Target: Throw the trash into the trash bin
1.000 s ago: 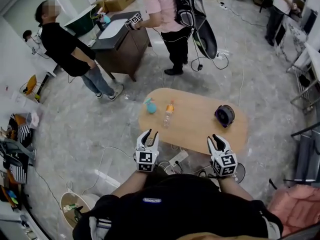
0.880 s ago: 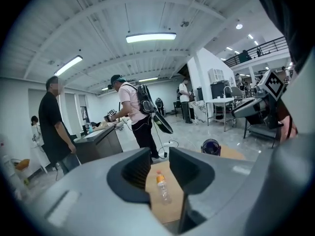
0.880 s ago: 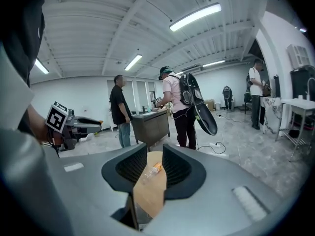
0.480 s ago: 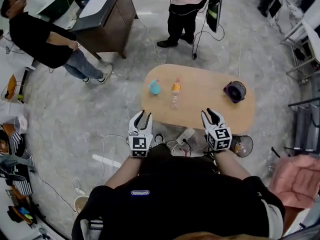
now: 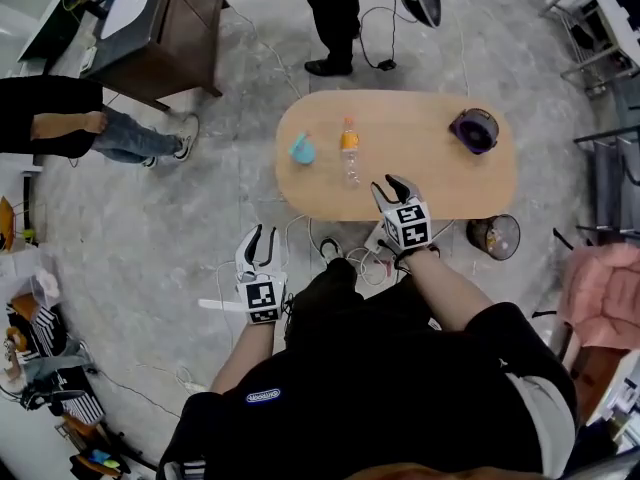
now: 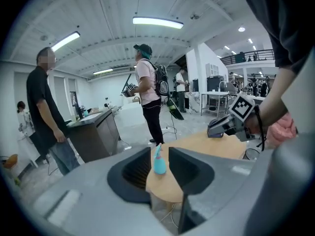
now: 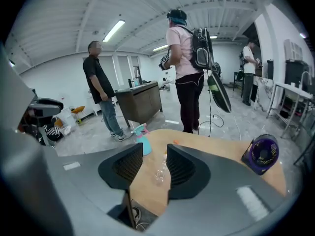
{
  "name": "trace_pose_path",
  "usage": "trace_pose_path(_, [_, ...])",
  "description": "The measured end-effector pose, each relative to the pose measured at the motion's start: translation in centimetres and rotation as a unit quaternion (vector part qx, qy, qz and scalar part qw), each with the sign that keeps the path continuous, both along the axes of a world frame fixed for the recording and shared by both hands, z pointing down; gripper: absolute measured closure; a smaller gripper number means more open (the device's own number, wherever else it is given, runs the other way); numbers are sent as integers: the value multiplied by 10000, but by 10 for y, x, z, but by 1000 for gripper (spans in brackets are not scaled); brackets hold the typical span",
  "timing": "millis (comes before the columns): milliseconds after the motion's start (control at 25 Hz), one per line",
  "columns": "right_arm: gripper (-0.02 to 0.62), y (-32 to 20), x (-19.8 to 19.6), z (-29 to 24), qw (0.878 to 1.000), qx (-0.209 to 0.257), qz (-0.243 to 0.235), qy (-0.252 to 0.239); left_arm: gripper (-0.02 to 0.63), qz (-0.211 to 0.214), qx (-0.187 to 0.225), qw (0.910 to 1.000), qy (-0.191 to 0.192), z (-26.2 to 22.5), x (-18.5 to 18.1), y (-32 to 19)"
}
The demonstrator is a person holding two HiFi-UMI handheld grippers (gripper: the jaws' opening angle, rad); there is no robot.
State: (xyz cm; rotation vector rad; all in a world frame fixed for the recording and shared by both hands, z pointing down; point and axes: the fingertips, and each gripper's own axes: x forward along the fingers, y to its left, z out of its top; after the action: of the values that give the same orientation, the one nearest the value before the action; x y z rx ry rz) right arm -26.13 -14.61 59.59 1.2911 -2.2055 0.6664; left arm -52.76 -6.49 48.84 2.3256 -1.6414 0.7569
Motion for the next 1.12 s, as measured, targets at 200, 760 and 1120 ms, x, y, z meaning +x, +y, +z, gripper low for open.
trace_pose_path(200, [384,-23,-24,67,9985,-488,147,180,488,-39,-208,9997,-105,13,-26,22])
trace_pose_path(760, [270,-51,-52,243,9816,-1730,482,656,488,-595,-1028,9923,-344,77,-100,83])
trace_pose_path(1120, [236,-59,-53,289,9630,-2416,518,1077,488,-545,-1256,9898,-395,102,-110,86])
